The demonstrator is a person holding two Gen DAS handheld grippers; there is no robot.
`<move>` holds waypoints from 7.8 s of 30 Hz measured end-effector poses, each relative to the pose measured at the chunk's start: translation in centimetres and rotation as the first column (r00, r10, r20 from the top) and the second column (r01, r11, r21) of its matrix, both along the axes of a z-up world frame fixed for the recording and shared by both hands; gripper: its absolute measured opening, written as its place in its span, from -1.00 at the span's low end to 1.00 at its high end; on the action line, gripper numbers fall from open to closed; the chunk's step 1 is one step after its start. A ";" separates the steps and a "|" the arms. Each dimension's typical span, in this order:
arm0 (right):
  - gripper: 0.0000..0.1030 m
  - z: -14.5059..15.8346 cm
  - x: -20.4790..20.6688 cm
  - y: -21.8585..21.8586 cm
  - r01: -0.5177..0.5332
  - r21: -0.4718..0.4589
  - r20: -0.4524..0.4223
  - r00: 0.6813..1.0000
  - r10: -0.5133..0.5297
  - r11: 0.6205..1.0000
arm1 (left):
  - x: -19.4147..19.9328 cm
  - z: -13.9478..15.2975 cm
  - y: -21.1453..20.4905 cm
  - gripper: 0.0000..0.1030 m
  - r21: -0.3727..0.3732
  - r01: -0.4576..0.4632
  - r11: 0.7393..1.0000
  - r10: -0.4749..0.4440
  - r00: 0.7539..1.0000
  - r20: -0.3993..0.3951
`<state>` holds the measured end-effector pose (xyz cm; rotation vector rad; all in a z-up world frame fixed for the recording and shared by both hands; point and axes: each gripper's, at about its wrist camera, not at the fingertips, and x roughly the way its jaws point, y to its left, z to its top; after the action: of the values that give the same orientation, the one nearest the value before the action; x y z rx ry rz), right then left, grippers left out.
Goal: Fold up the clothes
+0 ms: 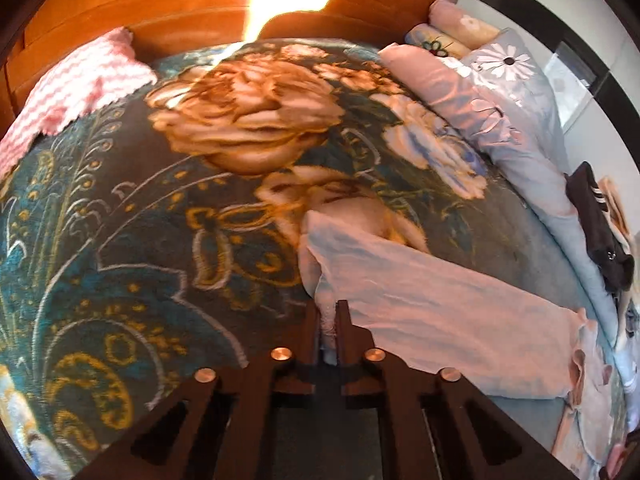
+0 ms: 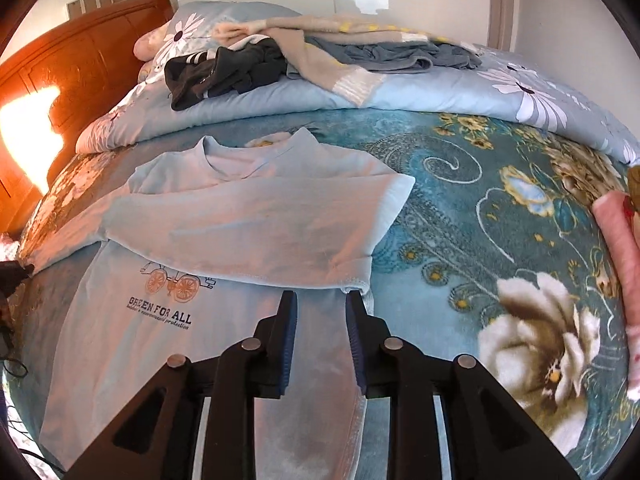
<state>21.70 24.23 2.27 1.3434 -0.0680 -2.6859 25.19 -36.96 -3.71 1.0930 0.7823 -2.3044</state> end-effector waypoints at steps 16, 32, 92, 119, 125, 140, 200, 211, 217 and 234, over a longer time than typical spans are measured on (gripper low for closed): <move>-0.51 1.7 3.3 5.4 0.097 -0.112 -0.067 0.992 -0.105 0.989 | -11.2 17.5 38.5 -0.89 -0.138 0.782 0.608 -0.763 0.527 -0.375; -0.50 -0.5 3.5 9.3 0.151 -0.233 -0.012 0.987 -0.159 0.961 | -11.6 3.5 50.1 -0.15 0.181 0.906 0.382 -0.897 0.411 -0.163; -0.19 -6.5 20.3 8.2 0.039 -0.706 0.216 0.963 0.162 0.707 | 16.3 0.2 21.8 0.00 0.607 0.570 0.554 -0.636 0.760 -0.133; -0.21 -7.2 19.9 7.5 0.056 -0.766 0.223 0.957 0.183 0.640 | 18.4 -0.8 20.6 -0.80 0.617 0.483 0.622 -0.553 0.828 -0.090; -0.88 -8.0 20.2 8.5 0.123 -0.750 0.272 0.953 0.132 0.650 | 19.0 -1.0 19.9 -0.93 0.620 0.481 0.620 -0.547 0.832 -0.097; -0.92 0.6 14.6 10.5 -0.014 -0.806 0.044 0.996 0.083 0.592 | 9.2 7.2 19.7 -0.94 0.524 0.672 0.523 -0.547 0.736 -0.398; -0.68 -7.9 1.0 8.5 0.376 -0.785 0.262 0.922 -0.285 0.493 | -5.2 -0.4 24.8 -0.11 0.363 0.551 0.751 -0.541 0.829 -0.141; -0.87 -4.4 2.8 7.9 0.294 -0.768 0.174 0.951 -0.255 0.569 | -2.8 1.1 24.7 -0.82 0.387 0.537 0.749 -0.524 0.838 -0.149; -0.88 -1.7 7.9 8.3 0.235 -0.764 0.118 0.967 -0.228 0.601 | 2.6 2.4 25.2 -0.82 0.401 0.591 0.699 -0.592 0.794 -0.137; -0.77 -3.1 15.9 9.9 0.264 -0.645 0.182 0.964 -0.191 0.717 | 8.5 4.6 25.8 -0.61 0.204 0.733 0.650 -0.731 0.675 -0.096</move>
<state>37.57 34.12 -0.78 1.2660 -1.1644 -2.3576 33.65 -11.17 0.89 1.7722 0.6865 -2.9216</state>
